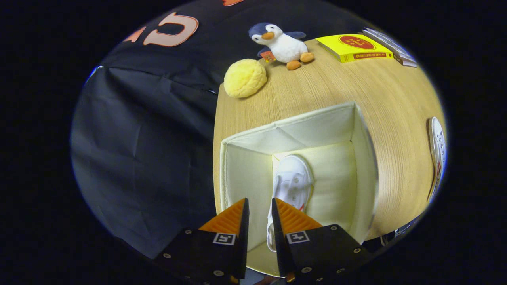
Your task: Open the storage box then place both shoes into the box .Put the left shoe in first, then the right shoe, with the right side of both shoes facing outward in a uniform manner.
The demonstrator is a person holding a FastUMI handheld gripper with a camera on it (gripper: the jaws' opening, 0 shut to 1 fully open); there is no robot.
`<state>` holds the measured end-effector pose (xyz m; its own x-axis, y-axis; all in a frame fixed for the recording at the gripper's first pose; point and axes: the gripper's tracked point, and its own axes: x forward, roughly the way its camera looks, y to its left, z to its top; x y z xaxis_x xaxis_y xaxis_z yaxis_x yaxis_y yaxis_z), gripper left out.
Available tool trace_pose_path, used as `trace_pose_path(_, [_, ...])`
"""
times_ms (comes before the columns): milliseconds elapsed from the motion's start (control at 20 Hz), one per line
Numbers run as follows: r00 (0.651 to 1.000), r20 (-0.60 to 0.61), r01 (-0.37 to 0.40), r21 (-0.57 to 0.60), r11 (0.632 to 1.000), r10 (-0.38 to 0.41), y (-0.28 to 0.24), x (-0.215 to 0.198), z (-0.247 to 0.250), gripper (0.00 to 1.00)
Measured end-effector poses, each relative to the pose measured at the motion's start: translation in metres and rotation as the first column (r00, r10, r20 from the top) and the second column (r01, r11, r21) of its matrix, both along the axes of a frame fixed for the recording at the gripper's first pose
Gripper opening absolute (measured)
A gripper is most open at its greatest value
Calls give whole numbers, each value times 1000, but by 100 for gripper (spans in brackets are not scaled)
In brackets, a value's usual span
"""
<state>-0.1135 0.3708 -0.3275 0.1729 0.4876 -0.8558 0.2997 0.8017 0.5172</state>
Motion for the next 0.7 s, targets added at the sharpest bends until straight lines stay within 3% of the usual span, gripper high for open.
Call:
trace_pose_path(300, [980,189,-44,-63,997,56,-87,6,40,72])
trace_pose_path(500, [962,261,-58,-106,993,84,-144,-1,58,84])
trace_pose_path(700, [948,300,-67,-149,987,109,-198,-22,56,91])
